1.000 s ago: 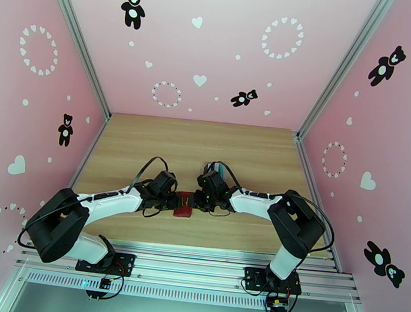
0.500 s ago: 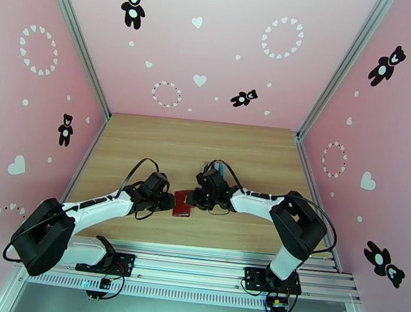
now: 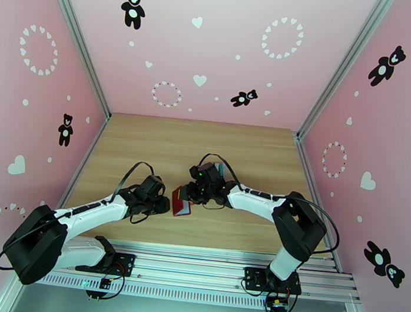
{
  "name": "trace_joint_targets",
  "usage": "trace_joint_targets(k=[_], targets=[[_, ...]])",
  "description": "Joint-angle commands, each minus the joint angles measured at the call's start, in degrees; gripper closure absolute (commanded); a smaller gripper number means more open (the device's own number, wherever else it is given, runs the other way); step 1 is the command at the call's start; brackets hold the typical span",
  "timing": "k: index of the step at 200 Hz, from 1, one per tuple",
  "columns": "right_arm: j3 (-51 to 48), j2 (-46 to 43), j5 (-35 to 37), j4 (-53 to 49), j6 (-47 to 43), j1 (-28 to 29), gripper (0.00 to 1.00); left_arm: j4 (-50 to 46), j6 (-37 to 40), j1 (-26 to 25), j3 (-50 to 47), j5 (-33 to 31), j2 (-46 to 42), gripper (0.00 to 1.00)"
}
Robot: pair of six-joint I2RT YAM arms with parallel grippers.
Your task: Put the credit cards into the card holder
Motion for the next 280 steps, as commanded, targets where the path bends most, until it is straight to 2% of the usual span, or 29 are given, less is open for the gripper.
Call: trace_joint_targets(k=[1, 68, 81, 95, 128, 199, 280], targets=[[2.63, -0.53, -0.16, -2.51, -0.67, 0.61, 0.71, -1.90, 0.79, 0.59, -0.81, -1.85, -0.39, 0.61], [7.03, 2.15, -0.18, -5.99, -1.46, 2.04, 0.71, -2.28, 0.87, 1.44, -1.86, -2.92, -0.13, 0.62], [6.96, 1.21, 1.72, -8.59, -2.44, 1.88, 0.71, -2.54, 1.13, 1.72, -2.12, -2.85, -0.78, 0.62], [6.24, -0.08, 4.79, -12.52, -4.10, 0.90, 0.67, -1.19, 1.48, 1.69, -2.60, -1.87, -0.97, 0.62], [6.97, 2.49, 4.99, -17.11, -6.38, -0.44, 0.56, 1.37, 1.75, 1.72, -1.76, 0.14, 2.73, 0.62], [6.15, 7.60, 5.87, -17.33, -7.62, -1.60, 0.49, 2.91, 3.07, 1.70, 4.56, 2.40, 10.32, 0.63], [5.77, 9.74, 5.16, -15.36, -8.51, -2.66, 0.47, 3.74, 3.49, 1.69, 8.42, 4.01, 17.09, 0.64]])
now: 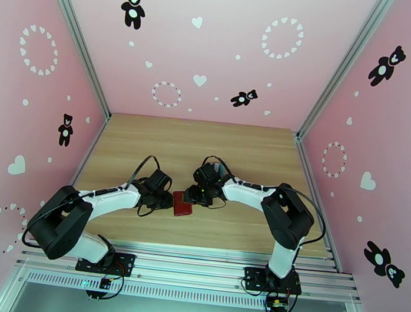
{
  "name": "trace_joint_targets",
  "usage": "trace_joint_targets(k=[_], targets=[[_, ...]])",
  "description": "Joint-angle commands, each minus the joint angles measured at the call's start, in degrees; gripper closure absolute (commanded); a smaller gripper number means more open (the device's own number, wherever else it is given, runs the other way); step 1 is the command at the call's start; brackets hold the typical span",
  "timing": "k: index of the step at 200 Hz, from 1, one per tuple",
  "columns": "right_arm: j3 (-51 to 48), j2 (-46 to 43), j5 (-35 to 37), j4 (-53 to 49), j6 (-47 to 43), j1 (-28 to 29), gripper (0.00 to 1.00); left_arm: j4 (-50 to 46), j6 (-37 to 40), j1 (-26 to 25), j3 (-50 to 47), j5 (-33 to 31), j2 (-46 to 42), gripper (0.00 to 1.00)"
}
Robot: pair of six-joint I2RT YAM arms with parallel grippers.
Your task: Put the credit cards into the card holder
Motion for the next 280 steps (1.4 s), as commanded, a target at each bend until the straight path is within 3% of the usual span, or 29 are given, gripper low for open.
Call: trace_joint_targets(k=[1, 78, 143, 280], targets=[[0.10, 2.18, -0.22, 0.26, -0.80, -0.23, 0.47, 2.47, 1.09, 0.24, 0.77, 2.07, 3.72, 0.64], [0.41, 3.43, -2.02, 3.32, 0.16, -0.67, 0.46, 1.04, 1.28, 0.30, 2.33, 1.25, 5.44, 0.65], [0.74, 3.53, -4.85, 6.60, 1.99, -0.63, 0.51, 1.19, 1.91, 0.27, 2.15, 1.03, 5.39, 0.65], [2.13, -3.95, -6.22, 5.22, 4.00, 0.45, 0.55, 1.77, 3.11, 0.38, 0.92, 0.06, 5.35, 0.66]])
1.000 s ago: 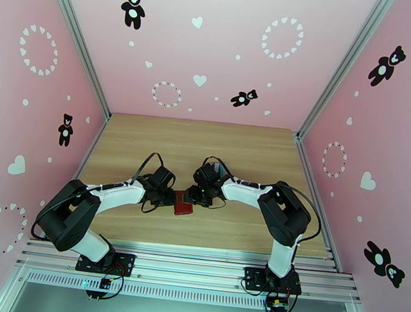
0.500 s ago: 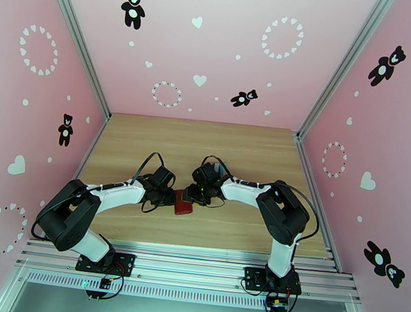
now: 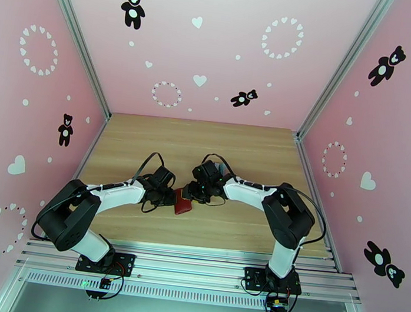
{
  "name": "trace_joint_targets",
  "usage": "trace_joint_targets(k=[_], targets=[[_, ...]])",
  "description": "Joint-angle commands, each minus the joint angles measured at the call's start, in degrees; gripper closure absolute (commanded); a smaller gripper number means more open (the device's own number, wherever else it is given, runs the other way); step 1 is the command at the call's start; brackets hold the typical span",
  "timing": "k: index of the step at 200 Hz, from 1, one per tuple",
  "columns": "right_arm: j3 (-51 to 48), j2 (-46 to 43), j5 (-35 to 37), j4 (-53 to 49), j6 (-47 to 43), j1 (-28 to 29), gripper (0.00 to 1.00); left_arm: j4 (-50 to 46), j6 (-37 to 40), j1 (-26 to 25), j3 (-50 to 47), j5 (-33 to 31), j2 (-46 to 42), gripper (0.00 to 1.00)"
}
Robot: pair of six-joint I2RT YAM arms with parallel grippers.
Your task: Put the credit cards into the card holder
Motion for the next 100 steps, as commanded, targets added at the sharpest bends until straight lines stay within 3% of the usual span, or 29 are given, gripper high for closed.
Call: trace_joint_targets(k=[1, 78, 100], targets=[[2.11, -2.58, -1.64, 0.15, 0.47, 1.12, 0.55, 1.11, 1.33, 0.38, -2.06, -0.70, 1.99, 0.66], [7.42, -1.89, 7.38, -14.64, -6.77, 3.05, 0.55, 0.92, 1.38, 0.38, -2.12, -0.69, 1.29, 0.67], [7.78, -0.96, 6.46, -13.79, -6.63, 3.52, 0.55, 1.19, 1.29, 0.37, -2.12, -0.35, 1.24, 0.67]])
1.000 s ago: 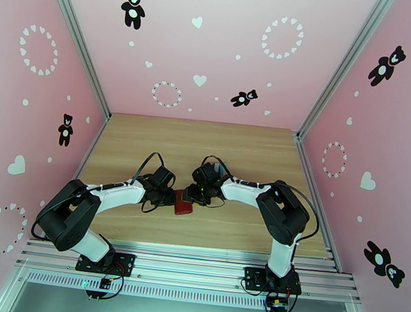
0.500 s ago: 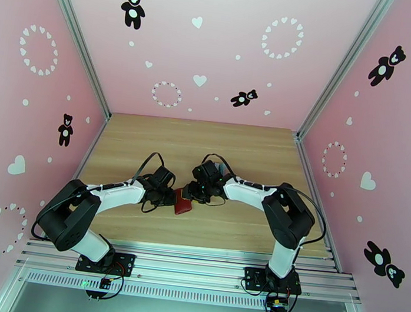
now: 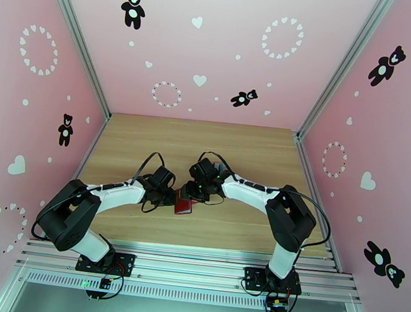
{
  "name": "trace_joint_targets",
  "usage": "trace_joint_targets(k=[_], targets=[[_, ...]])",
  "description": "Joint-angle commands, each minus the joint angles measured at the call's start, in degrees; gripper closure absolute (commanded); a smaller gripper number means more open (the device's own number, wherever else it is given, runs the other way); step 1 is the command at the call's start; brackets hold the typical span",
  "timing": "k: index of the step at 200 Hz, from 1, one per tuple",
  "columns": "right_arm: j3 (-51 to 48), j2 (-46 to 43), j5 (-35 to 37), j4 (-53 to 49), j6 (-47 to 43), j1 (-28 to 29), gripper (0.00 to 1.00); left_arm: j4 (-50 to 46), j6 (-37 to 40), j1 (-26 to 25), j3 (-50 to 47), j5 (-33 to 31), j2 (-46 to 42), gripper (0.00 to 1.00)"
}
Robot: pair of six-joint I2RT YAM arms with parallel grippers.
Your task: Put the credit cards into the card holder
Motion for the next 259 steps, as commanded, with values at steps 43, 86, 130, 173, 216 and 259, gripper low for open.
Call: trace_joint_targets(k=[43, 86, 130, 173, 216, 259], targets=[[0.62, 0.62, -2.23, 2.67, 1.08, 0.92, 0.54, 0.67, 0.92, 0.39, -1.82, -0.31, 1.47, 0.67], [-0.60, 0.05, -4.87, 8.91, 4.04, 0.97, 0.53, 0.99, 1.18, 0.63, -2.40, 0.01, 1.20, 0.67], [0.53, 1.00, -6.38, 9.91, 5.35, 1.07, 0.53, 1.12, 1.75, 2.11, -3.50, 0.61, 0.05, 0.67], [0.72, 2.19, -7.53, 12.04, 6.68, 1.95, 0.53, 0.11, 2.73, 3.59, -4.86, 0.71, -2.24, 0.67], [1.64, 3.05, -7.82, 12.40, 7.11, 2.59, 0.53, -0.90, 3.38, 3.63, -5.97, 0.71, -4.44, 0.67], [2.70, 3.44, -7.86, 12.09, 7.21, 3.03, 0.53, -2.21, 3.00, 3.55, -7.79, 0.40, -8.10, 0.67]])
